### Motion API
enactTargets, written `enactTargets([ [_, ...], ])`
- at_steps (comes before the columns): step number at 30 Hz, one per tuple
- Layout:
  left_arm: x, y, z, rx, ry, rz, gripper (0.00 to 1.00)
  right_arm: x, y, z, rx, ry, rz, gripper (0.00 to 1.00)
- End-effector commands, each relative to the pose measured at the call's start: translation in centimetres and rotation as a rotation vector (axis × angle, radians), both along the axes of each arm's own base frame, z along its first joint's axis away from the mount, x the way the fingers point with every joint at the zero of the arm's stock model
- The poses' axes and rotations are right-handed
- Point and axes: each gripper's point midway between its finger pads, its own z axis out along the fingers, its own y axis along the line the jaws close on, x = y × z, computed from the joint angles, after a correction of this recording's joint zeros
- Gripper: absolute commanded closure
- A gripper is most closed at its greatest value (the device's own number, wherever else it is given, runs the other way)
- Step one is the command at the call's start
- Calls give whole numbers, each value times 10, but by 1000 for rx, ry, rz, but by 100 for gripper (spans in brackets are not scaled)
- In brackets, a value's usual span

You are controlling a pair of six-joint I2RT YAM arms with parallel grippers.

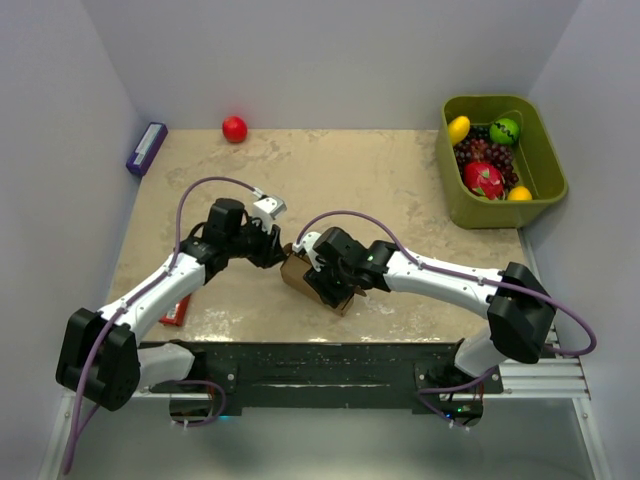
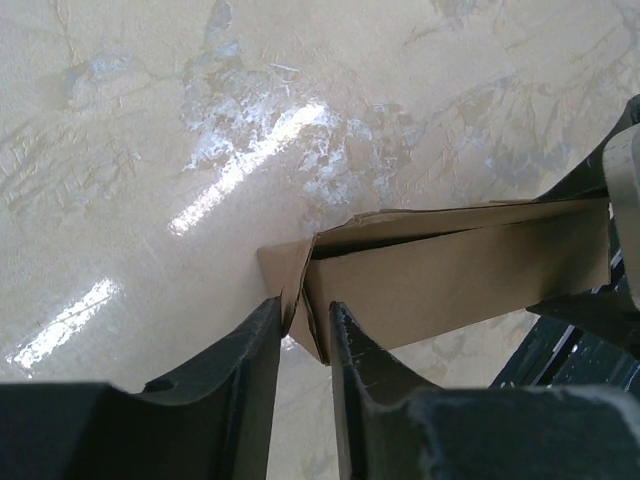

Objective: Fold the paper box

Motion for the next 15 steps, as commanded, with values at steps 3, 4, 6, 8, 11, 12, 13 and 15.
enactTargets([
  [3,11,-10,23,-56,-76,-29,72,-9,-19,-20,-89,44,22,70],
  [4,12,-10,23,-54,-75,-28,72,-8,-19,-20,-87,42,20,70],
  [6,11,-11,23,-61,-73,-32,72,-9,-19,-21,-89,44,23,70],
  [8,10,-13,22,-69,-66,-41,75,-9,-19,-20,-90,43,23,70],
  [11,8,-16,22,-90,-48,-50,84,-6,-21,-21,-100,28,8,71],
  [12,6,-18,21,-98,-30,-48,86,-5,-22,-21,-105,30,6,71],
  [13,6,-19,21,-106,-25,-47,89,-5,-21,-21,-106,28,10,72],
  [15,4,-20,20,-126,-4,-34,97,-5,-22,-22,-111,29,12,72],
])
